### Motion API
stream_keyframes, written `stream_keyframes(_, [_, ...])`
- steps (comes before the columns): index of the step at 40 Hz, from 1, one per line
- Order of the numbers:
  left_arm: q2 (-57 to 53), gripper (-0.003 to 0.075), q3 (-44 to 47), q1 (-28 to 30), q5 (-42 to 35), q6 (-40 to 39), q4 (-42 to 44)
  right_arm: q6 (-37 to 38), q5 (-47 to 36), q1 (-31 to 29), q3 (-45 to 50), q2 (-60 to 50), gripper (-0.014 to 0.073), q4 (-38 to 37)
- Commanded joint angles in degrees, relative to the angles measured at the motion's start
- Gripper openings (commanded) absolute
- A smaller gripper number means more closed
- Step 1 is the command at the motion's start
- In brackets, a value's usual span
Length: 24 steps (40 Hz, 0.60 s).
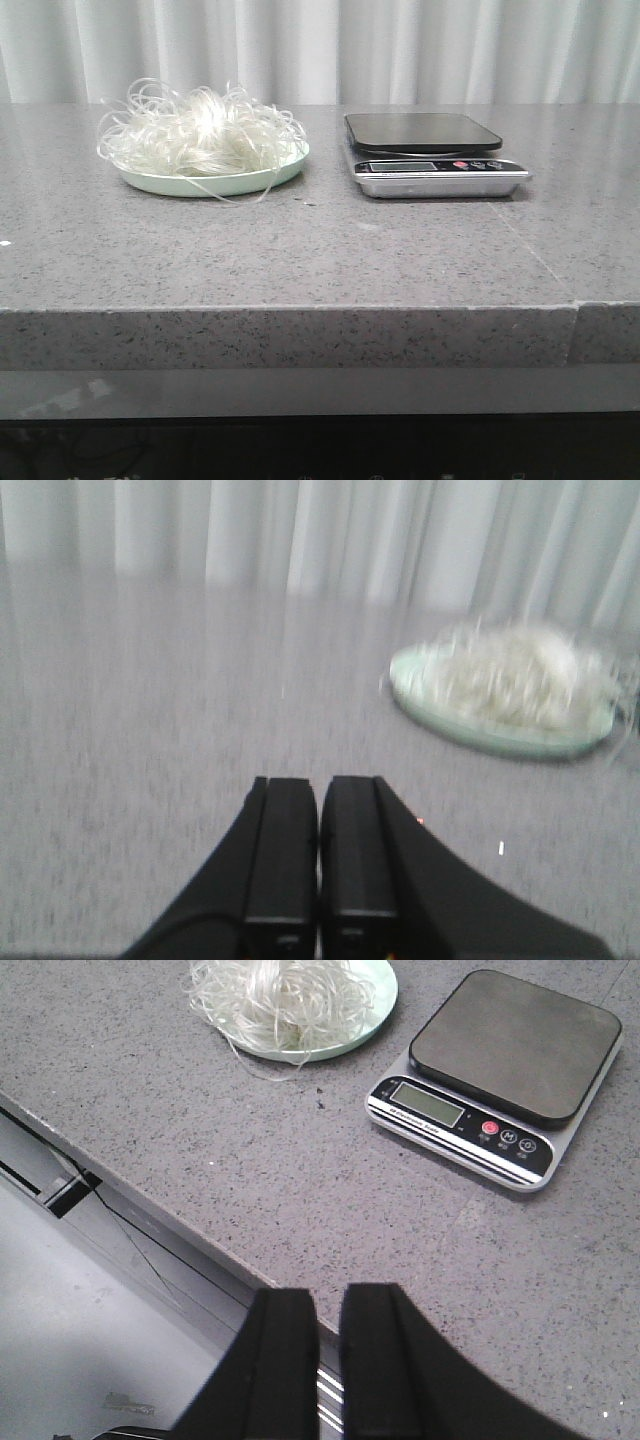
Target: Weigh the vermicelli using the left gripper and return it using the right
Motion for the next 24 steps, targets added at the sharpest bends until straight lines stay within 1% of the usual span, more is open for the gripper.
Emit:
stream_keyframes(1, [-1.3,0.0155,2.1,0.0,-7.2,-0.2,1.3,-0.1,-3.3,-0.4,-1.3,0.0,0.0235,-0.4])
stream_keyframes(16, [-1.3,0.0155,2.1,2.5,-7.3,-0.2,1.8,-0.1,-3.3,-0.4,-1.3,0.0,0.0235,-0.4])
stream_keyframes(24, [-1.3,0.0155,2.1,2.6,-7.3,-0.2,1.8,-0.1,-3.3,-0.4,-1.3,0.0,0.0235,-0.4])
